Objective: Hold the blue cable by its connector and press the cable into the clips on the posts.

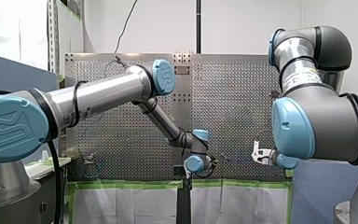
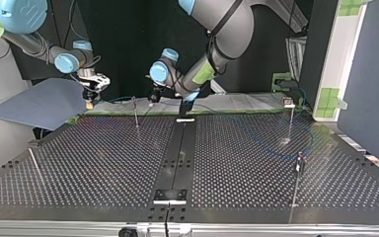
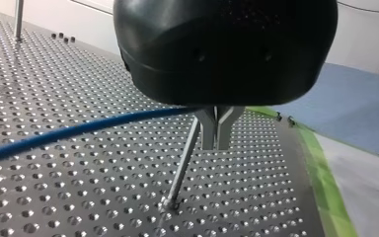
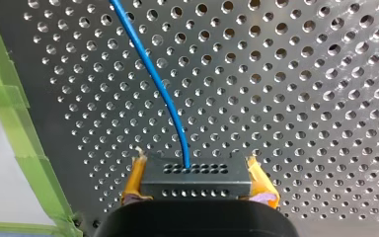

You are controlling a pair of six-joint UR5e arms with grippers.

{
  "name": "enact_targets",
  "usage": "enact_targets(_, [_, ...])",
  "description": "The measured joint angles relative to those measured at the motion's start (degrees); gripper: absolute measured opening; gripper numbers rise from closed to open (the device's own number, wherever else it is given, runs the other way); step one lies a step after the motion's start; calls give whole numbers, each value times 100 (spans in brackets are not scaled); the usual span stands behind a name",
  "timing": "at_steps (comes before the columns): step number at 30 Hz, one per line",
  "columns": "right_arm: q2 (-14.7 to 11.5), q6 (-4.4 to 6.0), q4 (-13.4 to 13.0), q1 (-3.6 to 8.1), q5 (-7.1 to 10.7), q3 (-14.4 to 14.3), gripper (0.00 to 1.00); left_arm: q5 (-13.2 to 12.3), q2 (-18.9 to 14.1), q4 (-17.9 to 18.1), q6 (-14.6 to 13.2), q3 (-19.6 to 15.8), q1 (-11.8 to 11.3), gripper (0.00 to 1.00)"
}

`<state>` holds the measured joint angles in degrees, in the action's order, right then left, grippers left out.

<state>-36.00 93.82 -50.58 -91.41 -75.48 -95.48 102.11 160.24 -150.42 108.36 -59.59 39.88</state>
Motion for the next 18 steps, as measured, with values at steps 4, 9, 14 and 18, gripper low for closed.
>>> enact_targets(4, [3, 15, 2, 1, 0, 51, 0, -70, 0, -5, 14, 57, -57, 5])
enact_targets(9, [9, 18, 13, -23, 0, 165, 0, -151, 11, -5, 53, 107, -131, 5])
enact_targets(14, [16, 13, 9, -58, 6, 234, 0, -206, 61, 1, 165, 196, -171, 5])
enact_targets(18, [19, 20, 22, -69, 22, 328, 0, -272, 78, 2, 270, 340, -202, 5])
